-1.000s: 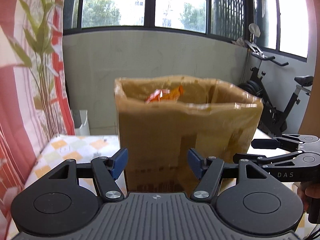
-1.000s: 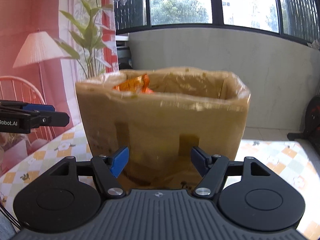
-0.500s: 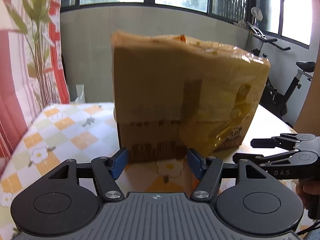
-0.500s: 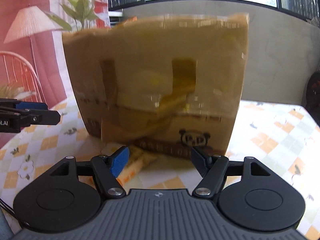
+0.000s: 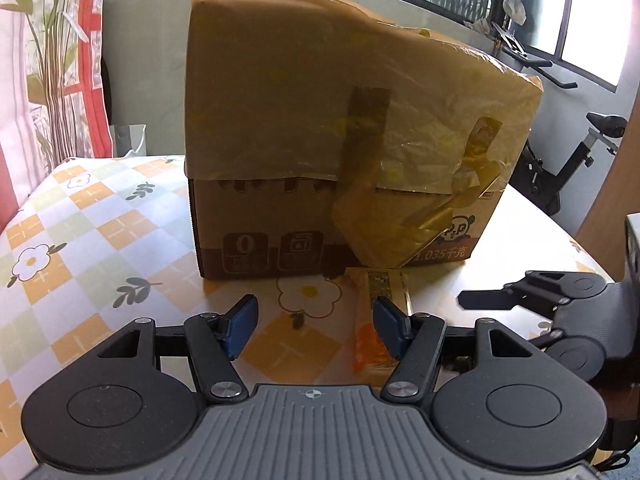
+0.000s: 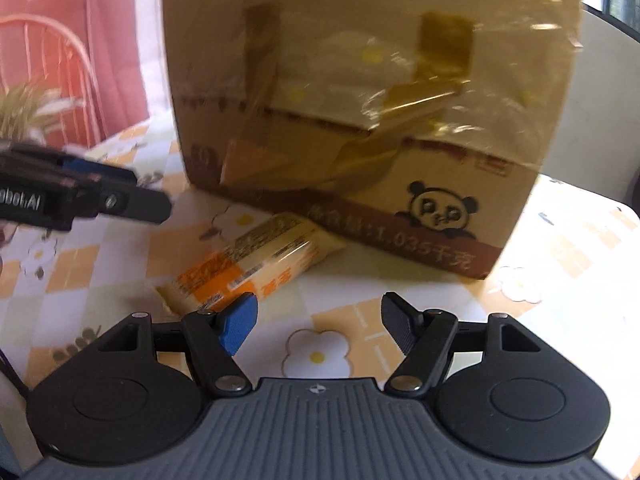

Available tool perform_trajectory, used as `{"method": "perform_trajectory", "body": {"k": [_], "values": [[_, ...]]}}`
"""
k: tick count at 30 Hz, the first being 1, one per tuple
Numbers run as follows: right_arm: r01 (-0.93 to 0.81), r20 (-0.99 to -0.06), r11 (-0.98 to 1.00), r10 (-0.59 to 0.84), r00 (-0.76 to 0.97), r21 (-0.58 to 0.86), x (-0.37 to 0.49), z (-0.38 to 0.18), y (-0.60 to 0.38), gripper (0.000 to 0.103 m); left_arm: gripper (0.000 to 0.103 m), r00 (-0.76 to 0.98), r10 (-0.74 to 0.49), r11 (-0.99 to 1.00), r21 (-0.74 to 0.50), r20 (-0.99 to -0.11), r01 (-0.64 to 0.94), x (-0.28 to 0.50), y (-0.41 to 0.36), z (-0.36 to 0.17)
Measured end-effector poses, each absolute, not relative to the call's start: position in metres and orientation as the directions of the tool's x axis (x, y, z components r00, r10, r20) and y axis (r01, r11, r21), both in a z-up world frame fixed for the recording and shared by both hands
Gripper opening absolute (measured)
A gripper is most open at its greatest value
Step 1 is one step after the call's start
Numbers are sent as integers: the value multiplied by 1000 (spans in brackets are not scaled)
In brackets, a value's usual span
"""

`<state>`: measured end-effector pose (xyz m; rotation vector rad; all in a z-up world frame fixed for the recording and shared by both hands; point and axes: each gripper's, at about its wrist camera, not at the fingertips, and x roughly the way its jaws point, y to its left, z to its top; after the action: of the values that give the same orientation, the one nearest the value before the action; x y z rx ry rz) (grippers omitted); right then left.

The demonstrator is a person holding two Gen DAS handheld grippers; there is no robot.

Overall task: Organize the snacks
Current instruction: 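Grasp the orange wafer bar with the left tool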

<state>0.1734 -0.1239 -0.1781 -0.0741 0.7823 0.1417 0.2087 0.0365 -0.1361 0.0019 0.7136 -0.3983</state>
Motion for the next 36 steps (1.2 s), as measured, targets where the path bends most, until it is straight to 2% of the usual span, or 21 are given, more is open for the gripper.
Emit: {"method": "perform_trajectory", "body": {"k": [8,15,19,23,25,27,28,30,32,34,36], "values": [[-303,-727,953,221,650,20,200,-177,-92,80,66,694,-321,944,-162,-644,286,209,56,-136],[-316,-694,948,198,693,-45,194,-171,-92,85,64,654,-372,928,-270,-659,256,210,62,-144],[-312,-710,949,183,680,-53,204,-172,-107,85,64,625,-411,910,-341,-664,236,213,57,-153],[-362,-715,930,209,667,-66,215,-176,-111,85,56,603,-431,898,-386,-671,213,218,50,-163],[-378,-733,925,223,643,-50,223,-180,-111,83,51,598,-427,899,-391,-678,199,221,46,-169],[-383,-747,923,242,620,-19,228,-183,-112,78,35,589,-425,898,-403,-688,178,225,46,-175],[-381,-750,925,248,613,-6,229,-184,-112,76,34,586,-419,900,-404,-694,165,226,46,-178],[-368,-744,930,251,619,7,227,-186,-113,63,33,600,-399,908,-388,-693,156,226,48,-180],[-354,-736,935,254,628,20,225,-186,-114,58,33,596,-392,913,-375,-700,160,225,49,-178],[-342,-732,939,251,633,27,222,-187,-116,56,34,599,-398,912,-370,-695,176,222,51,-174],[-334,-729,942,251,636,33,220,-187,-116,54,43,609,-396,914,-361,-687,187,222,55,-168]]}}
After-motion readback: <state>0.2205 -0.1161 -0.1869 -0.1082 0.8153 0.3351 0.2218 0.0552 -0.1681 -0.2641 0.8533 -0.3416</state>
